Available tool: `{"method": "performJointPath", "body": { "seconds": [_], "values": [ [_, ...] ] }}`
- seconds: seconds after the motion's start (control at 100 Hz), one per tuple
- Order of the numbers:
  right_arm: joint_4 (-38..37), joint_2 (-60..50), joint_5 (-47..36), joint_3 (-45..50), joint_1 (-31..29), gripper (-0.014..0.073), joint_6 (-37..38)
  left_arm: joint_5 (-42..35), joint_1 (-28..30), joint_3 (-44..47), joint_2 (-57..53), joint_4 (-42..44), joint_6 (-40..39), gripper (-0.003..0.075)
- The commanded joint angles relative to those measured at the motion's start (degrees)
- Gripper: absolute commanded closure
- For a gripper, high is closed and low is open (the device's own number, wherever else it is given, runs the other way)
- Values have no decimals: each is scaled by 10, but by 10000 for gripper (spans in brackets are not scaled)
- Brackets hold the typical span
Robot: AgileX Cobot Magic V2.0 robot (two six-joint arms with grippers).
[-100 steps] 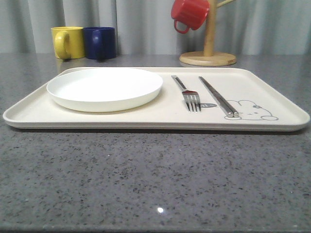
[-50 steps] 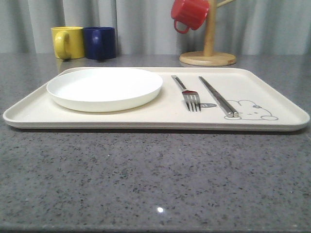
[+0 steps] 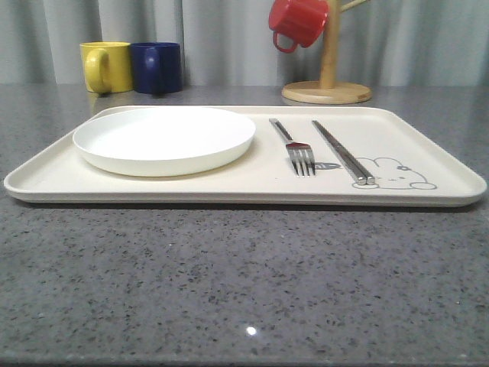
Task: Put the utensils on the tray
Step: 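Grasp the spoon with the right gripper and lift it, then lower the spoon onto the tray beside the chopsticks and release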
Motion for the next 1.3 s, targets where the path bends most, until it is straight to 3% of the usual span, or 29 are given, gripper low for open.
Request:
{"method": "performJointPath", "body": {
  "seconds": [0.0, 0.2, 0.53, 1.02, 1.11, 1.29],
  "values": [
    [6, -63, 3, -21, 23, 650, 27, -40, -3, -15, 2, -5, 2, 738],
    [6, -112, -13, -21, 125, 650, 112, -40, -3, -15, 2, -5, 2, 738],
    [6, -85, -80, -13, 279, 650, 207, -40, -3, -15, 2, -5, 2, 738],
    [1, 3, -82, -13, 292, 642, 241, -40, -3, -15, 2, -5, 2, 738],
    [1, 9, -82, -13, 292, 587, 242, -40, -3, -15, 2, -5, 2, 738],
    [1, 10, -82, -13, 292, 363, 242, -40, -3, -15, 2, -5, 2, 738]
  ]
}}
